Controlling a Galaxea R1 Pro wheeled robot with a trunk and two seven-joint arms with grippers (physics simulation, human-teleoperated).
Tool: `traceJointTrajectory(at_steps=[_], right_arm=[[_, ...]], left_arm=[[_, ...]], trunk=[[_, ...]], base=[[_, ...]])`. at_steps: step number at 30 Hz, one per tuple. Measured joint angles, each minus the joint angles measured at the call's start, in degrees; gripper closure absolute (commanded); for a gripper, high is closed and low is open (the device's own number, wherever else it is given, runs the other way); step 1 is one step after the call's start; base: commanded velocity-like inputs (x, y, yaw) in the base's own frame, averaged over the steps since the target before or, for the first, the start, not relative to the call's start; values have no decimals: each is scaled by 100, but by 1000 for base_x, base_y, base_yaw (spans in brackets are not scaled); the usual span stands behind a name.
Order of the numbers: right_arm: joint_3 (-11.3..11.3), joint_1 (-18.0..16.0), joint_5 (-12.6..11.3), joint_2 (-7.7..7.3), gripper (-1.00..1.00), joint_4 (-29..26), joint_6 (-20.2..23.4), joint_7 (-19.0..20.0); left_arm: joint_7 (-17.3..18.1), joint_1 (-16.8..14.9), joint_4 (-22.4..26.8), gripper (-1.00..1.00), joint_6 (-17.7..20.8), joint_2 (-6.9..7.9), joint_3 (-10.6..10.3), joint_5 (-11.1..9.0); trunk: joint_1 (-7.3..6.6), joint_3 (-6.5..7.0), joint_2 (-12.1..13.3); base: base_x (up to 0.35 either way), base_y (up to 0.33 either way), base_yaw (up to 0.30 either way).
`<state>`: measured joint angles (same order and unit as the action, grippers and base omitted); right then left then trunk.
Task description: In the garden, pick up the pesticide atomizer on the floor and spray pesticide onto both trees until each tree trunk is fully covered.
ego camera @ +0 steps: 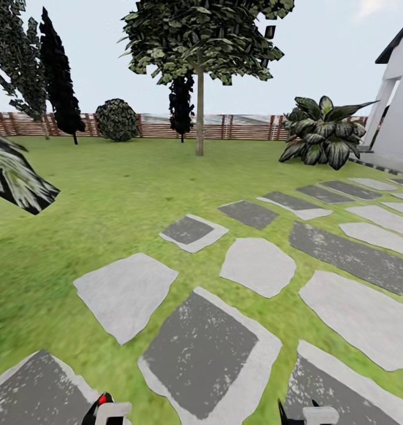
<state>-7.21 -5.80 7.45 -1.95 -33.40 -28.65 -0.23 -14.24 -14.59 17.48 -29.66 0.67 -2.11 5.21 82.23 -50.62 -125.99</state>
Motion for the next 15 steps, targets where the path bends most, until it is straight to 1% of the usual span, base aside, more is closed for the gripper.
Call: traceJointTrajectory(at_steps=[15], right_arm=[[0,0,-7,-3,-100,-7,0,-3]], left_arm=[[2,0,0,100,-10,1,0,5]], trunk=[[0,0,0]], base=[[339,0,0]])
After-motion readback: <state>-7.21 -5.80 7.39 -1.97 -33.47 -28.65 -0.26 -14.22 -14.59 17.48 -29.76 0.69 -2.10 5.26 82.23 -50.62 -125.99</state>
